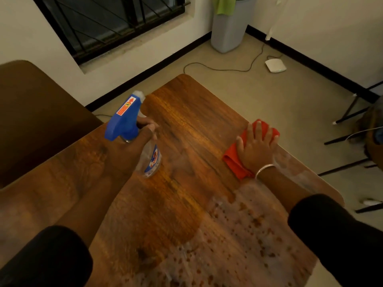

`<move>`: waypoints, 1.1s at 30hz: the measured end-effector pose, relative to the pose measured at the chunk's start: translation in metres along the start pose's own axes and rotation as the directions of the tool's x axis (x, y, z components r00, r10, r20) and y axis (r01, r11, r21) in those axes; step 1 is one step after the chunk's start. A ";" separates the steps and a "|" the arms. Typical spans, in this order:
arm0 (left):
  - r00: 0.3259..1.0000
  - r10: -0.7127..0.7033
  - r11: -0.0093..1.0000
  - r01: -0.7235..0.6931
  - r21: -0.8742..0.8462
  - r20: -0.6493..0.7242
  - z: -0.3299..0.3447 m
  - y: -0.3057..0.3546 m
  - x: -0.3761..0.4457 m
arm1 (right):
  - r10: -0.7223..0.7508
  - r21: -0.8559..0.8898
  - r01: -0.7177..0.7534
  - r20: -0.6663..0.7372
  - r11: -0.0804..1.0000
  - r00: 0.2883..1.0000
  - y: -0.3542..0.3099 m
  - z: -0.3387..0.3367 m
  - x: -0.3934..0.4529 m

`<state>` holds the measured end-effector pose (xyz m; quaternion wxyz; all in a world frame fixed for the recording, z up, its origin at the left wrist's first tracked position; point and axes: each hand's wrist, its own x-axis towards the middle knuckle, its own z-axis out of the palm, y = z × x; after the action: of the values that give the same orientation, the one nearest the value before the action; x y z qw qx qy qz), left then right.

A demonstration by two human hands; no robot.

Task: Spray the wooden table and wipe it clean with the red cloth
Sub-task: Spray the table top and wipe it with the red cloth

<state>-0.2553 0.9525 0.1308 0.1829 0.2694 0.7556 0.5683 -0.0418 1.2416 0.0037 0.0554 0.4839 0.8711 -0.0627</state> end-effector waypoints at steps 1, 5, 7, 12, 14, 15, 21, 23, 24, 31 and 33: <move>1.000 -0.005 1.000 0.005 -0.003 -0.019 0.000 0.005 -0.004 | 0.050 0.017 -0.050 0.025 0.999 0.998 -0.005 -0.001 0.011; 0.999 0.024 0.997 -0.026 -0.068 -0.033 0.008 0.015 -0.023 | 0.146 0.030 -0.146 -0.003 0.989 0.989 -0.046 0.001 0.018; 0.997 -0.005 0.999 0.003 -0.034 -0.071 0.012 0.024 -0.033 | 0.081 0.040 -0.080 -0.020 0.996 0.996 -0.070 0.006 0.002; 0.997 -0.022 0.999 0.019 -0.038 -0.080 0.014 0.042 -0.052 | -0.314 0.031 0.314 -0.002 0.949 0.949 -0.104 0.027 -0.077; 0.996 -0.075 0.993 0.069 -0.095 -0.058 0.013 0.041 -0.059 | -0.363 0.023 0.363 -0.010 0.932 0.932 -0.078 0.028 -0.082; 0.994 -0.096 0.988 0.089 -0.128 -0.047 0.010 0.039 -0.063 | -0.334 0.012 0.334 -0.021 0.942 0.942 -0.061 0.026 -0.075; 0.999 0.043 0.992 -0.045 -0.118 -0.022 -0.006 0.023 -0.088 | 0.144 0.073 -0.143 -0.013 0.987 0.989 -0.002 -0.005 -0.022; 0.996 0.091 0.983 -0.088 -0.163 0.013 -0.009 0.019 -0.095 | 0.215 0.127 -0.213 -0.002 0.969 0.977 -0.016 -0.008 -0.025; 0.993 0.112 0.979 -0.107 -0.176 0.024 -0.010 0.019 -0.098 | 0.227 0.138 -0.224 -0.005 0.965 0.974 -0.026 -0.006 -0.032; 0.991 0.125 0.992 -0.123 -0.032 0.052 -0.014 0.021 -0.115 | -0.192 0.068 0.189 0.038 0.980 0.981 -0.025 -0.006 -0.088; 0.981 0.144 0.989 -0.147 0.013 0.129 -0.019 0.024 -0.125 | -0.097 0.102 0.090 0.059 0.991 0.994 0.008 -0.024 -0.088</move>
<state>-0.1630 0.8664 0.1555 0.1858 0.3619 0.7268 0.5534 0.0099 1.1760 0.0411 0.0564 0.4424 0.8864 -0.1237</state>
